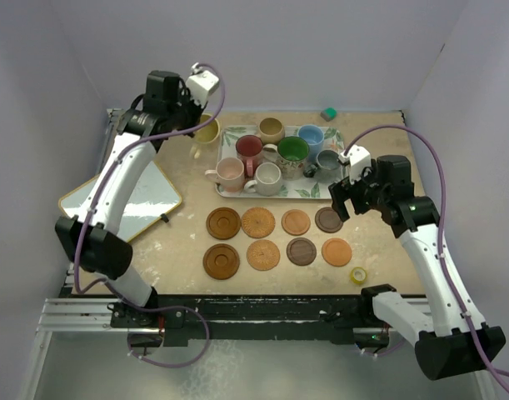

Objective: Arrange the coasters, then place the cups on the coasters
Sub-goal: Pick up the cup from the tray, then place the cup on the coaster.

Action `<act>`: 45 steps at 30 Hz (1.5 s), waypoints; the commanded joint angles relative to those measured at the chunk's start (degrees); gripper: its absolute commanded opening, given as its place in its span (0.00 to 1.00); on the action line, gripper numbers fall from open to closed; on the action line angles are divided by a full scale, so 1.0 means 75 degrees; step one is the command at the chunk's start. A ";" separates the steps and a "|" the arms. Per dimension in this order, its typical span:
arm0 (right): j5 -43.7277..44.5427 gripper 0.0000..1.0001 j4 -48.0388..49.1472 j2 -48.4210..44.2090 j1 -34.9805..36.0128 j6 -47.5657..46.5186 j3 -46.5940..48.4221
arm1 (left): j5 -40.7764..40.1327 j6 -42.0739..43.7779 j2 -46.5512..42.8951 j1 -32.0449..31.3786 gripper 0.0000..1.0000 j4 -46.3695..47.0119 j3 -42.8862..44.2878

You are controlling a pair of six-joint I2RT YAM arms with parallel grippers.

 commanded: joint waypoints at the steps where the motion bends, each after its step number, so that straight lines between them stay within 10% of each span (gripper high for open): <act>1: -0.0066 0.93 0.0107 -0.0279 0.0014 0.0074 0.0043 | 0.0585 0.0058 -0.1399 0.0046 0.03 0.0263 -0.0972; 19: -0.0036 1.00 0.0093 0.0016 0.0014 0.0145 0.0785 | 0.2022 0.0240 -0.3624 -0.0090 0.03 0.0711 -0.4628; 45: 0.0386 1.00 0.1014 -0.0814 0.0002 0.0647 -0.0223 | 0.2594 0.1133 -0.3137 -0.0366 0.03 0.1374 -0.5407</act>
